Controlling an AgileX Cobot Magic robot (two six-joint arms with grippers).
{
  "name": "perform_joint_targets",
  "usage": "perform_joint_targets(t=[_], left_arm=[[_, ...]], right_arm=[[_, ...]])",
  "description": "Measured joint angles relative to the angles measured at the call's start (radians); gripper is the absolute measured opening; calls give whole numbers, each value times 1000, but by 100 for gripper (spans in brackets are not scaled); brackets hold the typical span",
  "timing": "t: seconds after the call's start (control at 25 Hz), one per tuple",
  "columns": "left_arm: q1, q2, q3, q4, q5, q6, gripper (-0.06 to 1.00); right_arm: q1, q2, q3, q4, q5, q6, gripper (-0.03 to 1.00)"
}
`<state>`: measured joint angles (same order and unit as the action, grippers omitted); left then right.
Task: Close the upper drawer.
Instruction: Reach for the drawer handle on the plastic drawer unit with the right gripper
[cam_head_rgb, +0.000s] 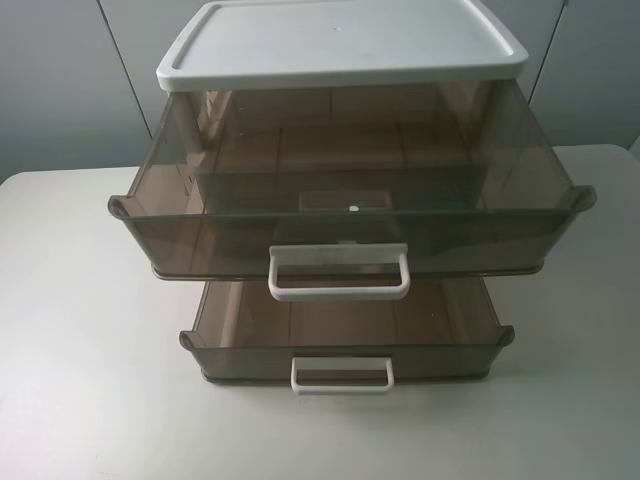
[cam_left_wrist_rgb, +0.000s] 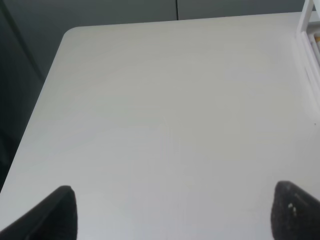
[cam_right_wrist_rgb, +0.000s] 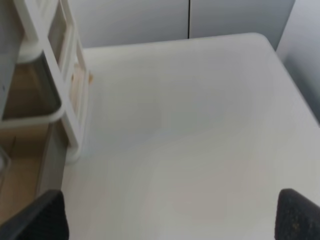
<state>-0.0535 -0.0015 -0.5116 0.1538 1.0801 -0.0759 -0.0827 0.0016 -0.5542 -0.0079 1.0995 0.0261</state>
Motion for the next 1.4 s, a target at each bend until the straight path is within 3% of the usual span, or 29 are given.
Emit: perform_joint_targets(t=[0.2, 0.44, 0.68, 0.88, 1.16, 1.4], left_arm=[[0, 0, 0, 0, 0, 0, 74], [0, 0, 0, 0, 0, 0, 74], [0, 0, 0, 0, 0, 0, 74], [0, 0, 0, 0, 0, 0, 74], [0, 0, 0, 0, 0, 0, 74], [0, 0, 0, 0, 0, 0, 74]], right_arm=[[10, 126, -93, -43, 7, -48, 63], [143, 392, -218, -111, -26, -73, 63], [355, 693, -413, -101, -67, -129, 63], [573, 882, -526, -6, -69, -236, 63], [887, 1011, -544, 22, -35, -322, 63], [1095, 1104, -544, 23, 5, -349, 63]])
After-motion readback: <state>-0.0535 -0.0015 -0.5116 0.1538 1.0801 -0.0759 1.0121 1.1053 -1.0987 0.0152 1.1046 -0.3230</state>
